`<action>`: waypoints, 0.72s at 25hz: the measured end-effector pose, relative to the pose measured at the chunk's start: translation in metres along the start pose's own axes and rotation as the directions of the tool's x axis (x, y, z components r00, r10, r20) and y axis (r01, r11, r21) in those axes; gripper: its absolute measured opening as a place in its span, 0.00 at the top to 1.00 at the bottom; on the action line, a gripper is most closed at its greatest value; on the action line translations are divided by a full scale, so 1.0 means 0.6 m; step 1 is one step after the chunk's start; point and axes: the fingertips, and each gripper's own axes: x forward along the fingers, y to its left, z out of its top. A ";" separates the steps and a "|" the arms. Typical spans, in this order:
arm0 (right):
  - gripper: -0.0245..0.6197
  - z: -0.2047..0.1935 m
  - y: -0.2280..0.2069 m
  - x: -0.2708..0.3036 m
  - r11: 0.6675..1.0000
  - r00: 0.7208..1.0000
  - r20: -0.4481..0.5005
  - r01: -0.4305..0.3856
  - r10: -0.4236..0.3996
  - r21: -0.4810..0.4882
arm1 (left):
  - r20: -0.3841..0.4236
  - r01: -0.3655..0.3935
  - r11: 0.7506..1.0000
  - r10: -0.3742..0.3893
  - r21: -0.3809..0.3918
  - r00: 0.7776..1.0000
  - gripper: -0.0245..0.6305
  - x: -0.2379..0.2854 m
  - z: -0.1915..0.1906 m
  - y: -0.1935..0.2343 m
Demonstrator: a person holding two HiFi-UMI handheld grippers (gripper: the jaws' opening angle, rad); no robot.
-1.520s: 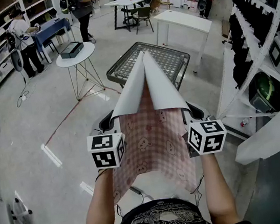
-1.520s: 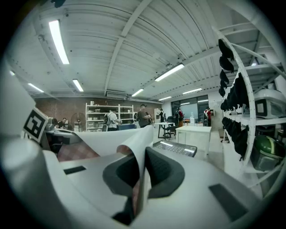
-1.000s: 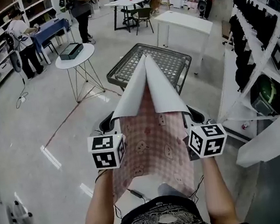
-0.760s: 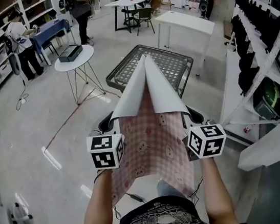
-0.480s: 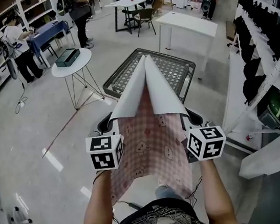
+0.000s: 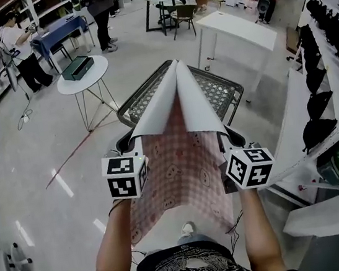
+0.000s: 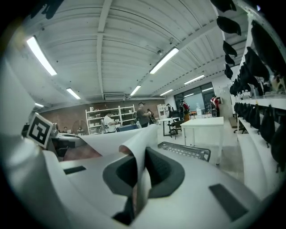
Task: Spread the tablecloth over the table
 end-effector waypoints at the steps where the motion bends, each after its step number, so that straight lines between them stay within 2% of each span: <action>1: 0.95 0.007 -0.009 0.008 1.000 1.000 0.001 -0.006 0.006 0.000 | -0.002 -0.003 1.000 0.003 0.001 1.000 0.95 0.011 0.006 -0.004; 7: 0.95 0.022 -0.047 0.049 1.000 1.000 -0.001 -0.026 0.026 0.002 | -0.020 -0.011 1.000 0.012 0.003 1.000 0.95 0.068 0.023 -0.009; 18: 0.95 0.030 -0.089 0.145 1.000 1.000 0.005 -0.014 0.014 0.023 | -0.021 0.000 0.999 0.001 0.038 1.000 0.95 0.192 0.039 0.037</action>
